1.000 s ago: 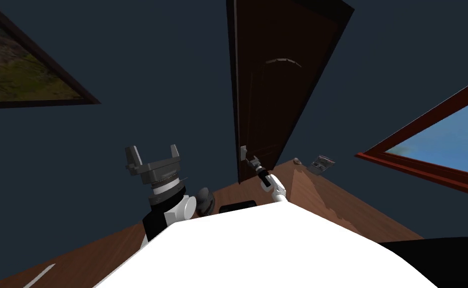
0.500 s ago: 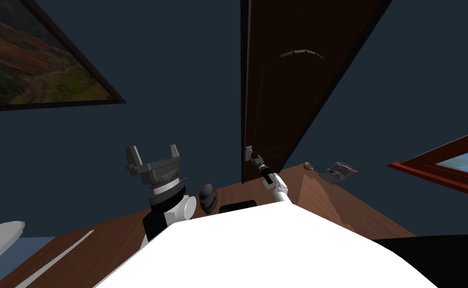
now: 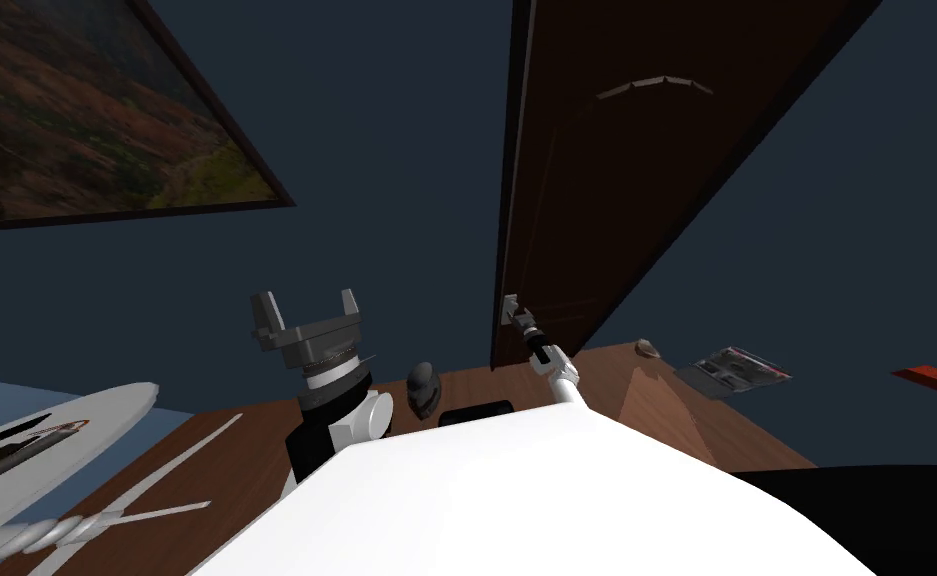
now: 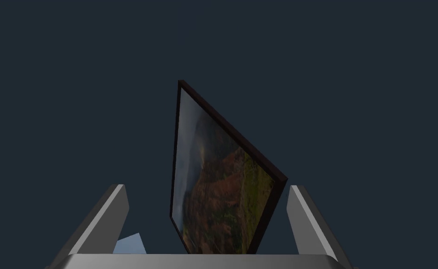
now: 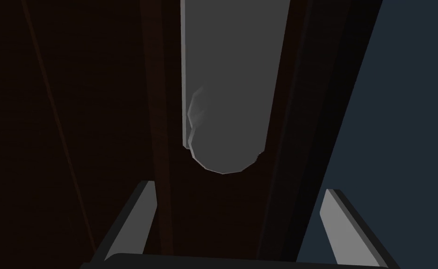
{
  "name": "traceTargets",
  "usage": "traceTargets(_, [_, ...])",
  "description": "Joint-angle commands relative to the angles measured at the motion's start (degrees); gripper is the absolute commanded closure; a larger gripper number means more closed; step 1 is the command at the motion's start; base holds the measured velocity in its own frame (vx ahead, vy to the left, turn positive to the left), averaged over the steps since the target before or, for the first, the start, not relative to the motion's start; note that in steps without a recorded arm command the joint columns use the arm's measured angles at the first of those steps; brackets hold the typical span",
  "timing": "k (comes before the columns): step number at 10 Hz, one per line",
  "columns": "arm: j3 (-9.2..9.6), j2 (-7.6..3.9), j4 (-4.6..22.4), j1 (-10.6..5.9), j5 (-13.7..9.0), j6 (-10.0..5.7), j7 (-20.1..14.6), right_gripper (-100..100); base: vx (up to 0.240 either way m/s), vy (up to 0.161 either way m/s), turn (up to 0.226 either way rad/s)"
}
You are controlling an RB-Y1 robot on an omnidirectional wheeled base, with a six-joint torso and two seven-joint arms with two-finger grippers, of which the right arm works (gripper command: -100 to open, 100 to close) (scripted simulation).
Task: Pull the door open
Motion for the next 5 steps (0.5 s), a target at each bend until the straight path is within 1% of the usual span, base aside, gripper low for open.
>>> traceTargets(1, [-2.05, 0.33, 0.4, -0.56, -0.6, 0.62, 0.8, -100, 0.036, -0.034, 0.265])
traceTargets(2, [-4.13, 0.68, 1.4, -1.52, -1.2, 0.76, 1.7, -100, 0.034, -0.055, 0.299])
traceTargets(3, [-5.06, 0.87, 1.9, -1.95, -1.4, 0.82, 2.1, -100, 0.036, -0.065, 0.259])
traceTargets(4, [-5.94, 1.06, 2.3, -2.35, -1.7, 0.88, 2.5, -100, 0.037, -0.053, 0.151])
traceTargets(5, [-6.72, 1.25, 2.7, -2.71, -1.9, 0.93, 2.9, -100, 0.027, -0.043, 0.101])
